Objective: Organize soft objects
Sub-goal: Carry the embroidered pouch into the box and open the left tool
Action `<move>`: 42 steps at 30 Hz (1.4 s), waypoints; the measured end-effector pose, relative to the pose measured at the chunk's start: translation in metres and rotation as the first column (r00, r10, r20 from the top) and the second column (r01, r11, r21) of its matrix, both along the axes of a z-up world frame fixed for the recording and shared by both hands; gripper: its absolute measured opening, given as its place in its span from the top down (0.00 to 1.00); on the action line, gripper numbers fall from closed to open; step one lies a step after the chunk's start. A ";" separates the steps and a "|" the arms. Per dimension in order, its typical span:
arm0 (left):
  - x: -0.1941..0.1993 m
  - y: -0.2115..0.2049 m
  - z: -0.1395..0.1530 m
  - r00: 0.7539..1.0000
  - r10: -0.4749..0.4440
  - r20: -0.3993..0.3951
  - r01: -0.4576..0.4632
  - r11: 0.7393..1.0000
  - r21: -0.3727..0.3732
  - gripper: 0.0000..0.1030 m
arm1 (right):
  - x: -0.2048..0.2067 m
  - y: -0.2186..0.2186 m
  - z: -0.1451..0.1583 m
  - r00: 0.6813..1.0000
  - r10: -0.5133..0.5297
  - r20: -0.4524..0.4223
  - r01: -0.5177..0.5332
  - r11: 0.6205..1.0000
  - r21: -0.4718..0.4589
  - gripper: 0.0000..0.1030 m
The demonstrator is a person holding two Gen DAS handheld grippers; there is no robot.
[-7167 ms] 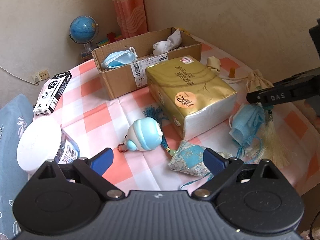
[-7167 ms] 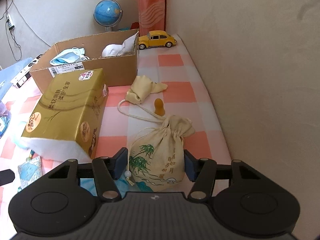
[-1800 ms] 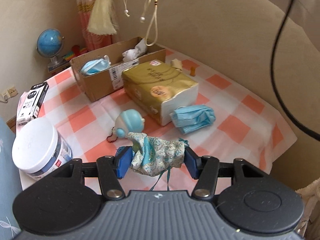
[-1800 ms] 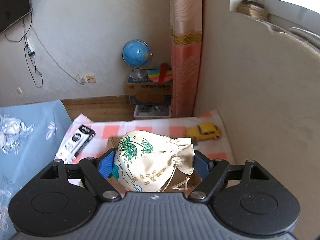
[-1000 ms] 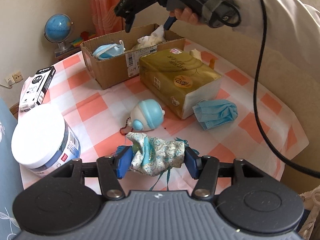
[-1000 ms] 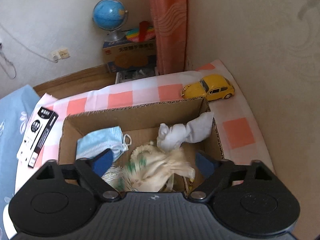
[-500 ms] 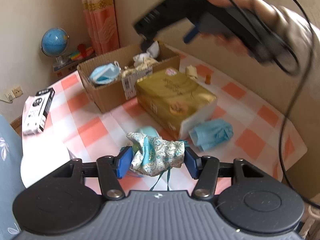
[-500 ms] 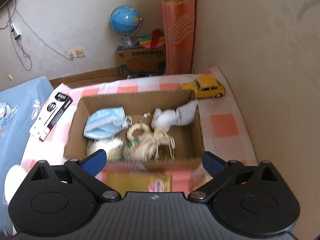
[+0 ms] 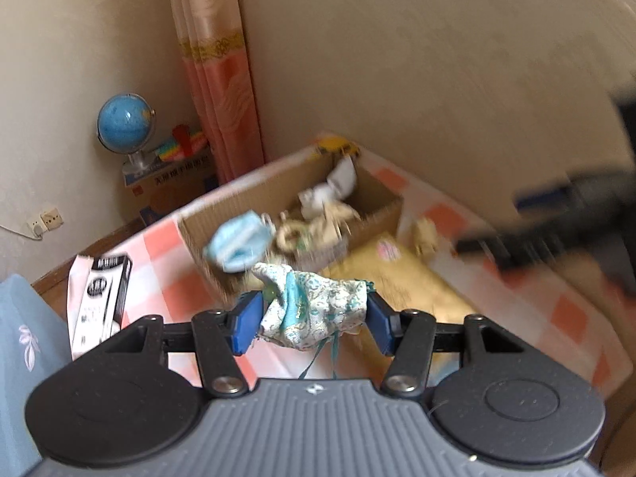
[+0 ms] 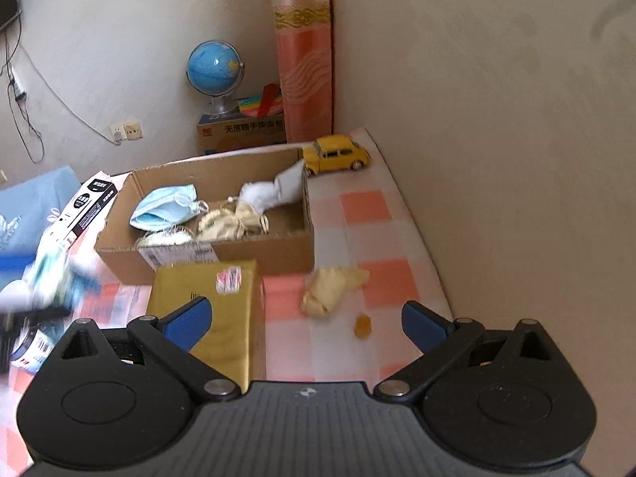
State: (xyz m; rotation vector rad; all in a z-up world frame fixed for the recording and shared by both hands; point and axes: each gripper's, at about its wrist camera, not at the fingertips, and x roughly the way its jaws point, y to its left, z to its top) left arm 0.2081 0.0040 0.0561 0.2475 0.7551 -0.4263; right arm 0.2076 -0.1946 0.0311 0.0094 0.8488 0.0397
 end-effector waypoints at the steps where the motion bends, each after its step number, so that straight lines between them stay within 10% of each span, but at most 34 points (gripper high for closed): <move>1: 0.009 -0.001 0.003 1.000 0.010 0.004 -0.010 1.000 -0.004 0.46 | -0.005 -0.003 -0.002 1.000 -0.004 -0.002 0.004 1.000 0.011 0.00; 16: 0.120 -0.025 -0.019 0.981 0.195 0.002 -0.195 0.981 -0.003 0.44 | -0.037 -0.016 -0.016 1.000 -0.014 0.001 0.014 0.995 0.096 0.00; 20: 0.124 -0.026 -0.034 0.974 0.226 -0.031 -0.225 0.974 0.007 0.05 | -0.035 -0.015 -0.019 1.000 -0.009 -0.001 0.009 0.995 0.098 0.00; 42: -0.001 -0.013 -0.009 0.979 0.196 0.060 -0.201 0.974 0.105 0.05 | -0.069 -0.004 -0.030 0.994 0.106 -0.006 -0.106 0.994 0.034 0.00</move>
